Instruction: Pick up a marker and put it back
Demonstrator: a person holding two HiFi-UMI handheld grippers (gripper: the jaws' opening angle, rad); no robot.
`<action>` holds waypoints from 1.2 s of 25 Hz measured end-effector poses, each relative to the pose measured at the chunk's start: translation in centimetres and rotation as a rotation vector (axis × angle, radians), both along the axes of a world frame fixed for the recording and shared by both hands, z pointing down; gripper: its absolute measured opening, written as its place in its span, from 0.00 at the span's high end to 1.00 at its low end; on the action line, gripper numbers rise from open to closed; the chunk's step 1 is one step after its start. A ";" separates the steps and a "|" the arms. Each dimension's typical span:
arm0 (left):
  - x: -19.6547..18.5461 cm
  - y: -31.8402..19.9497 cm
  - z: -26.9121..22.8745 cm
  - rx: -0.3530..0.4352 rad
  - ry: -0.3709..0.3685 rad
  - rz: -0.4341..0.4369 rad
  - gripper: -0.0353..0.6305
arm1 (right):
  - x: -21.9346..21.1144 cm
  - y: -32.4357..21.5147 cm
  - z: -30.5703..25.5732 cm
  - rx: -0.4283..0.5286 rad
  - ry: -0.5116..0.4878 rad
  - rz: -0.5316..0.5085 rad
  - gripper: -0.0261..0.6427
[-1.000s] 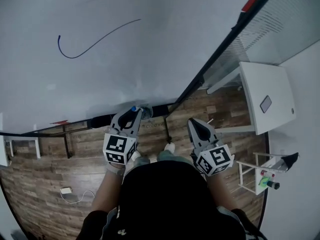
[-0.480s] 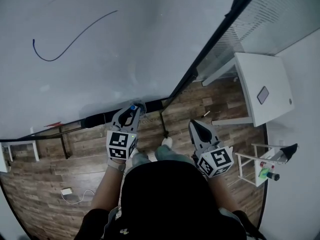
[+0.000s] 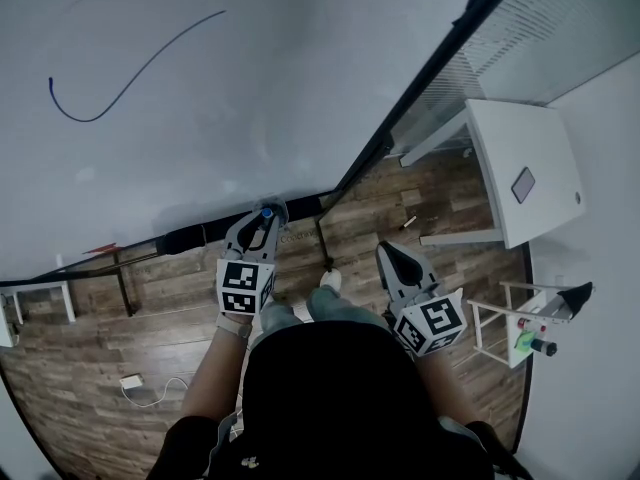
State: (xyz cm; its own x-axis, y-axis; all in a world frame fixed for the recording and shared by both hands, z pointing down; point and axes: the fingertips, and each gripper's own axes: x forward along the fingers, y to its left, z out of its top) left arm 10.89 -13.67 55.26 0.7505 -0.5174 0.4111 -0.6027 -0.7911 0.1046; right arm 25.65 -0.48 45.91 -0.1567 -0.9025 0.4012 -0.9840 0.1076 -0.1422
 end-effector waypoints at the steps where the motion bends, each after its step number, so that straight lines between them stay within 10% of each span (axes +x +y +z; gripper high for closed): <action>1: 0.0 0.0 0.2 -0.002 0.001 -0.003 0.82 | 0.0 0.0 0.0 -0.001 0.000 0.000 0.92; 30: -7.4 -1.4 -3.3 0.035 0.005 -0.163 0.76 | -5.8 -4.8 -1.2 0.038 -0.017 -0.174 0.92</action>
State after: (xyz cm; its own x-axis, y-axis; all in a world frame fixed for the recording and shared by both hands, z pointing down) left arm 3.47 -15.07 51.94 0.6577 -0.6462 0.3871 -0.7228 -0.6862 0.0824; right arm 19.89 -5.31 44.71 -0.3182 -0.8754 0.3638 -0.9476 0.2816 -0.1511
